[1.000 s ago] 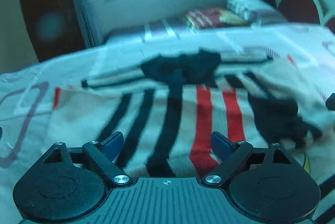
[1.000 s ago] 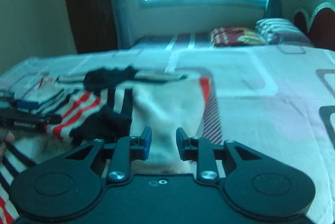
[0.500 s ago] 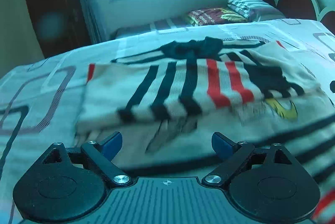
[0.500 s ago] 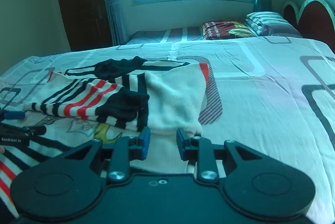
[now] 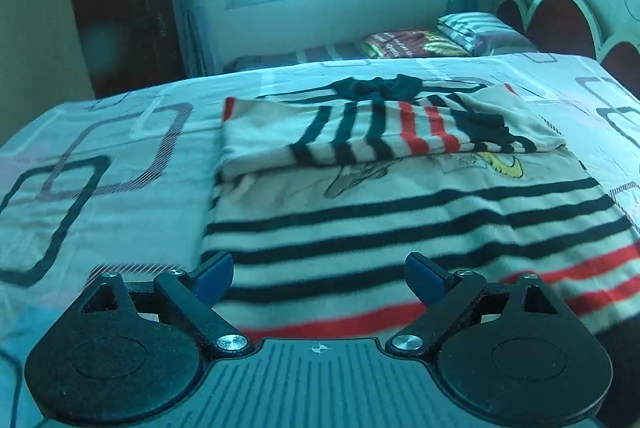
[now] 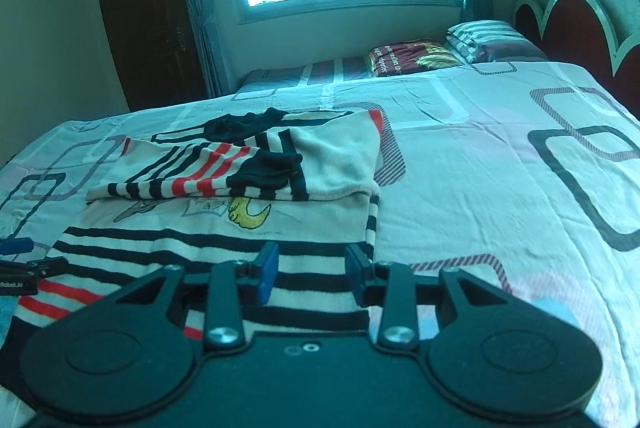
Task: Fold small clothes
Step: 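Grasp the sweater hem with both grippers and lift it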
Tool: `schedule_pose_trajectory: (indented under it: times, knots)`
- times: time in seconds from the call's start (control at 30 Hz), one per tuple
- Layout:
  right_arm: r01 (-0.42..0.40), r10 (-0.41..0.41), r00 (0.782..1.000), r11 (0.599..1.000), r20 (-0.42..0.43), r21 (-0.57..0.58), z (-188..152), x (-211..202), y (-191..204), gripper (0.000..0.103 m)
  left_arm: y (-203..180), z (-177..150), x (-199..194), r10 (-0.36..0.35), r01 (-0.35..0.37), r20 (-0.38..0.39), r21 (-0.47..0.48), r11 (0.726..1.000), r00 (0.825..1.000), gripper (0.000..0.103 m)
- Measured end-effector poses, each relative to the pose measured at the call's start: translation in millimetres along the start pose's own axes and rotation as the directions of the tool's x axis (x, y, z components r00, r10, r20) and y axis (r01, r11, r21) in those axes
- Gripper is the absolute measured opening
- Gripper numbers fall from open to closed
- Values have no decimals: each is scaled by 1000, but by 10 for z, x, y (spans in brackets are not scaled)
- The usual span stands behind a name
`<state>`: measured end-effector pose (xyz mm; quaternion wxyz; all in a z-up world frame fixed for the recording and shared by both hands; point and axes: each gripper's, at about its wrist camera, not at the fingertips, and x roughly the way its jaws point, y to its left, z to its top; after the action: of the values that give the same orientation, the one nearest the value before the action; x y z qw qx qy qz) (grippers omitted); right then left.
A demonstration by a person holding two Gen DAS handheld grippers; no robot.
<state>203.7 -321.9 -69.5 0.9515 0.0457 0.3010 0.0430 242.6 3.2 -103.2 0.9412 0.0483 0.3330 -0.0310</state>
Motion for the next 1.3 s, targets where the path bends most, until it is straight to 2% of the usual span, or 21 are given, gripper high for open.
schedule_pose_trajectory:
  times: [0.17, 0.2, 0.27, 0.33, 0.47, 0.57, 0.67, 0.73, 0.8, 0.83, 0.9, 0.93, 0.97, 1.03, 1.07, 1.1, 1.13, 1.2, 1.23, 1.27, 1.3]
  knots:
    - [-27, 30, 999, 997, -30, 75, -145, -217, -108, 36, 398, -305, -181, -88, 79, -56, -148, 986, 995, 90]
    - [-32, 35, 999, 995, -40, 92, -202, -259, -133, 37, 453, -385, -215, -96, 84, -70, -158, 984, 993, 86]
    - [-59, 69, 995, 990, -75, 128, -339, -319, -183, 39, 561, -565, -257, -125, 103, -110, -190, 976, 986, 69]
    - [-88, 106, 987, 985, -118, 150, -496, -378, -225, 39, 668, -739, -289, -165, 128, -137, -249, 960, 977, 68]
    - [-137, 184, 965, 961, -187, 238, -758, -436, -297, 39, 844, -955, -397, -241, 186, -126, -344, 920, 962, 68]
    - [-147, 217, 954, 939, -206, 310, -907, -448, -332, 39, 908, -990, -379, -324, 251, -116, -413, 875, 939, 68]
    - [-177, 289, 933, 889, -216, 423, -1066, -379, -414, 38, 947, -1024, -316, -400, 310, -111, -459, 833, 910, 68]
    - [-200, 332, 929, 824, -166, 529, -1174, -349, -519, 38, 991, -1027, -272, -449, 347, -109, -485, 803, 887, 68]
    - [-216, 363, 924, 757, -122, 616, -1233, -341, -607, 38, 1054, -1045, -241, -489, 371, -94, -533, 760, 867, 68]
    - [-223, 374, 920, 743, -114, 631, -1247, -331, -616, 38, 1063, -1052, -226, -503, 382, -85, -546, 746, 860, 67]
    - [-232, 379, 917, 763, -127, 603, -1243, -334, -561, 37, 1056, -1084, -210, -517, 387, -83, -565, 729, 852, 51]
    - [-241, 385, 913, 779, -137, 579, -1230, -336, -526, 37, 1059, -1122, -195, -535, 391, -82, -590, 706, 841, 40]
    - [-256, 397, 906, 789, -146, 558, -1221, -331, -495, 35, 1053, -1176, -182, -553, 398, -72, -617, 679, 830, 37]
    - [-279, 416, 895, 803, -161, 527, -1209, -296, -455, 32, 1053, -1254, -185, -553, 405, -37, -641, 652, 833, 37]
    - [-286, 421, 892, 806, -164, 518, -1200, -271, -449, 29, 1075, -1280, -162, -558, 407, -18, -665, 626, 830, 37]
    - [-292, 430, 888, 802, -165, 521, -1191, -241, -455, 28, 1085, -1288, -124, -564, 407, -4, -687, 602, 826, 37]
    - [-299, 440, 883, 796, -165, 527, -1173, -200, -453, 25, 1077, -1279, -81, -569, 413, 5, -693, 591, 822, 37]
    - [-308, 449, 877, 800, -171, 515, -1132, -131, -423, 14, 1043, -1237, 18, -578, 436, 16, -674, 596, 816, 37]
    - [-303, 442, 877, 814, -189, 496, -1106, -93, -389, 10, 1049, -1230, 65, -576, 433, 20, -680, 591, 817, 28]
    - [-302, 435, 877, 828, -202, 474, -1094, -75, -357, 10, 1054, -1232, 108, -563, 411, 10, -695, 591, 826, 13]
    - [-308, 435, 876, 837, -208, 452, -1084, -68, -332, 10, 1052, -1244, 133, -557, 401, 4, -699, 592, 830, 11]
